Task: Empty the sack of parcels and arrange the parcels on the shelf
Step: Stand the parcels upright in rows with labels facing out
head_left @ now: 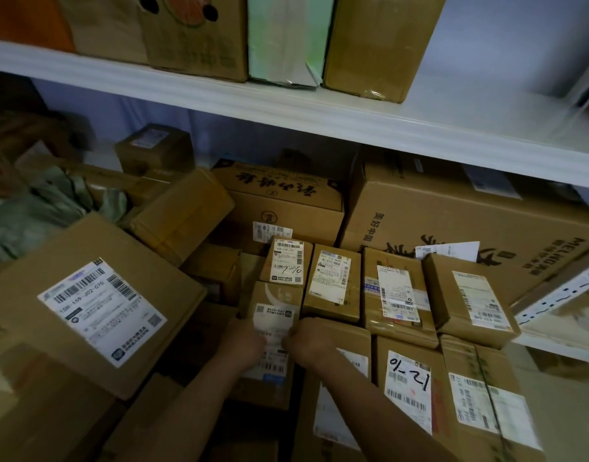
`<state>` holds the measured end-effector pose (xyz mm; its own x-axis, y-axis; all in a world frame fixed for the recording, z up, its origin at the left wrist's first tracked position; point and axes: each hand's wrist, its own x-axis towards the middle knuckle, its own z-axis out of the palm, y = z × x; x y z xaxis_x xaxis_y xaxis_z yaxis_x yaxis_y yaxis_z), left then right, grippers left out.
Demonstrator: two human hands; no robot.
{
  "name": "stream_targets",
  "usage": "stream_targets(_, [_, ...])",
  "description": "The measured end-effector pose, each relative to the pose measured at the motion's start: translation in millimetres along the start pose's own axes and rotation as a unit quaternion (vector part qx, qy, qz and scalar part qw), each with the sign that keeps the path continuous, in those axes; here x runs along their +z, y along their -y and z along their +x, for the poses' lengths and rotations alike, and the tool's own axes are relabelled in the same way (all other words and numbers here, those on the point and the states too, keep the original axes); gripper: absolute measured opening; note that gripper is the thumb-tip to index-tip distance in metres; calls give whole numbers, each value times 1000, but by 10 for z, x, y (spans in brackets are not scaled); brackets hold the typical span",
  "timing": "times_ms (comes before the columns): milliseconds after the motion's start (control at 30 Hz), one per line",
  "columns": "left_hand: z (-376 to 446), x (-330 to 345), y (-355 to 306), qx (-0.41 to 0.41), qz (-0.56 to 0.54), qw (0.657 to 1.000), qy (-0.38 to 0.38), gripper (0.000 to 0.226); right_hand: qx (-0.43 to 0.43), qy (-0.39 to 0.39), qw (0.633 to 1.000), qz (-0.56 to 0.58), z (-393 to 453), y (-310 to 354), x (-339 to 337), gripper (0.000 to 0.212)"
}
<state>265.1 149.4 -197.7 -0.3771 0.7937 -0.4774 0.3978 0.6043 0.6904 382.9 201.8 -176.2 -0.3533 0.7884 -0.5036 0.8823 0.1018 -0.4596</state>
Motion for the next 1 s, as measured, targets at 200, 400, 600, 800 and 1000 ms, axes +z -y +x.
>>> stream_targets(200, [-50,-80,4,5,-3,1000,20,26,-9,8,1000,-19,-53,-66,-60,30])
stream_targets(400, [-431,-277,-47,72,0,997,-25,16,-33,3,992,118,-282,-239,14,17])
stream_targets(600, [-1022,-292,37,94,2,996,-11,16,-129,69,978,150,-656,-300,232,24])
stream_targets(800, [-1341,-282,157,99,-14,987,-122,13,-277,104,953,-68,-1087,-266,500,90])
stream_targets(1000, [-1410,-367,252,114,-42,977,-175,7,-250,92,920,-288,-1342,-210,797,124])
